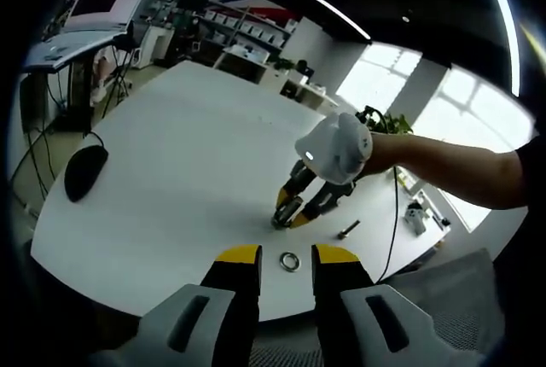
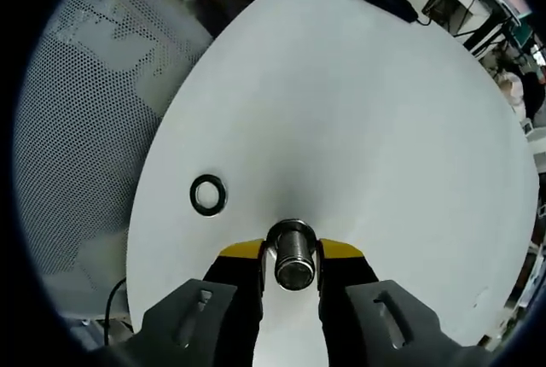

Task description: Place the washer onto the threaded stud by aligning its center hole with the stud, sliding it down to the base, and recovering from edge contact or off-axis alignment until the washer reaches the visible bottom stop.

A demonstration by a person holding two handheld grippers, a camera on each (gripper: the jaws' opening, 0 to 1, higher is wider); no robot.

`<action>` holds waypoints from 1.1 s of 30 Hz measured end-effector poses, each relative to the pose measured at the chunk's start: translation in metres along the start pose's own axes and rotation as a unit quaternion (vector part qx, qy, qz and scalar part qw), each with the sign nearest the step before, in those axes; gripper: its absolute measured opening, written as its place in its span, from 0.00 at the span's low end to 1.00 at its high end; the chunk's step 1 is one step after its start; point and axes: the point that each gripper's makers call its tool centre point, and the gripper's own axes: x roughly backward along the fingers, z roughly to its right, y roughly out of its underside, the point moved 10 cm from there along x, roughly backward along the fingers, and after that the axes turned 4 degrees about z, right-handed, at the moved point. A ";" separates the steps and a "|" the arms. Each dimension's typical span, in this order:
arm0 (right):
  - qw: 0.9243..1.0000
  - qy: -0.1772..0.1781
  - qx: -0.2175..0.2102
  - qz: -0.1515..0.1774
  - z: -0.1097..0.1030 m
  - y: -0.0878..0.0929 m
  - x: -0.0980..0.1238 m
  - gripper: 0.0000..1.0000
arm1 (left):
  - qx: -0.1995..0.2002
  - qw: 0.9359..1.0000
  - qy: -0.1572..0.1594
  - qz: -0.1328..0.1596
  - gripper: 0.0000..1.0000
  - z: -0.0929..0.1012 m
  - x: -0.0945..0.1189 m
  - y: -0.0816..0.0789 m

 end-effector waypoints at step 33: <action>0.947 0.168 -0.134 0.238 -0.052 0.016 0.111 0.33 | -0.003 1.000 0.000 -0.007 0.20 0.001 0.000 0.001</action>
